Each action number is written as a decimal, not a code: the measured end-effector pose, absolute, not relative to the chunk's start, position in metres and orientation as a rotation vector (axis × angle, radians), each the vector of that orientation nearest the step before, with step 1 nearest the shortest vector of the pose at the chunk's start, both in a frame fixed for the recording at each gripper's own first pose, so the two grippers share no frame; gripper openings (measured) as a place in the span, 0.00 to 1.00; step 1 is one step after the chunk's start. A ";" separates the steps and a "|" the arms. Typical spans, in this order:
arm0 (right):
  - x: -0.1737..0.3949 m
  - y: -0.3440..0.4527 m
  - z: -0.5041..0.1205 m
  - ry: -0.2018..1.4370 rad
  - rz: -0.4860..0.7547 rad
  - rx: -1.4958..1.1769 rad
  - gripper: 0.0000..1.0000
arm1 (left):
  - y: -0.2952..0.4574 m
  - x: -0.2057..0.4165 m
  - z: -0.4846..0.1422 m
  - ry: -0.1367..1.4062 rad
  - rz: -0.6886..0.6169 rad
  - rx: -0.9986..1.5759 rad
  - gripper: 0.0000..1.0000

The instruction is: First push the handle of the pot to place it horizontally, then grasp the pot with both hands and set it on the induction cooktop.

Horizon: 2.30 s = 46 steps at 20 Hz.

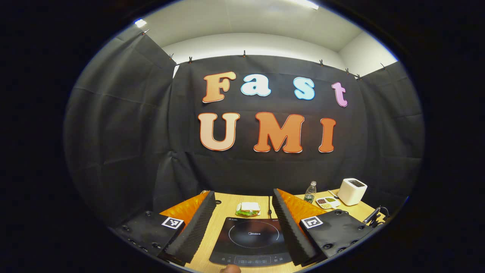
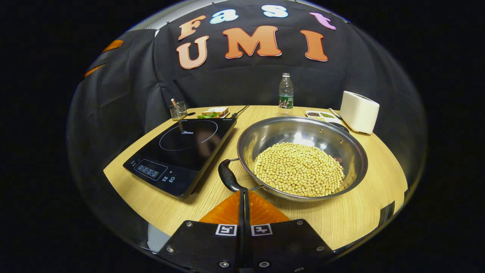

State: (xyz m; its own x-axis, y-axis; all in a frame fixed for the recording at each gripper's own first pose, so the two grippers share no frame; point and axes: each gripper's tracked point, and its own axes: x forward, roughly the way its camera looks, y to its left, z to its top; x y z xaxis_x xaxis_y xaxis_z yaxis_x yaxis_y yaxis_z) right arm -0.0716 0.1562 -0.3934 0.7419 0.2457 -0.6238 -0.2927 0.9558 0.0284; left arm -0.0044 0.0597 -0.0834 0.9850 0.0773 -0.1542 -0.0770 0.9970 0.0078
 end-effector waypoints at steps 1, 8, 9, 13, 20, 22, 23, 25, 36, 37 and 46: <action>-0.071 0.158 -0.393 0.673 0.298 -0.071 0.00 | 0.061 -0.005 -0.083 0.156 0.080 0.003 0.97; -0.061 0.169 -0.394 0.673 0.306 -0.053 0.00 | 0.065 -0.010 -0.078 0.145 0.091 -0.008 0.97; -0.060 0.170 -0.395 0.672 0.307 -0.053 0.00 | 0.066 -0.010 -0.077 0.142 0.093 -0.008 0.97; -0.051 0.181 -0.395 0.667 0.302 -0.033 0.00 | 0.068 -0.011 -0.075 0.136 0.101 0.005 0.98; -0.029 0.197 -0.396 0.653 0.296 -0.002 0.00 | 0.068 -0.011 -0.074 0.140 0.099 0.019 0.97; -0.024 0.201 -0.397 0.651 0.295 0.006 0.00 | 0.070 -0.011 -0.075 0.139 0.102 0.024 0.97; -0.021 0.203 -0.398 0.650 0.293 0.008 0.00 | 0.071 -0.011 -0.073 0.138 0.104 0.023 0.97; -0.010 0.202 -0.397 0.639 0.276 0.015 0.00 | 0.074 -0.011 -0.074 0.139 0.106 0.019 0.98; 0.025 0.216 -0.400 0.603 0.217 0.109 0.00 | 0.092 -0.013 -0.078 0.143 0.135 0.028 0.98; 0.029 0.216 -0.400 0.599 0.211 0.113 0.00 | 0.094 -0.014 -0.078 0.140 0.137 0.030 0.98; 0.049 0.214 -0.398 0.574 0.165 0.111 0.00 | 0.111 -0.022 -0.078 0.134 0.159 0.036 0.98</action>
State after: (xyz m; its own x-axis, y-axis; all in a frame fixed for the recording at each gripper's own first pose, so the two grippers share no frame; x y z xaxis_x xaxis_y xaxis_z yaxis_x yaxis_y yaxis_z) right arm 0.0491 0.2142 -0.3981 0.8269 0.1863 -0.5306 -0.1243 0.9807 0.1508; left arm -0.0220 0.1106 -0.0780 0.9785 0.1598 -0.1304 -0.1550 0.9868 0.0460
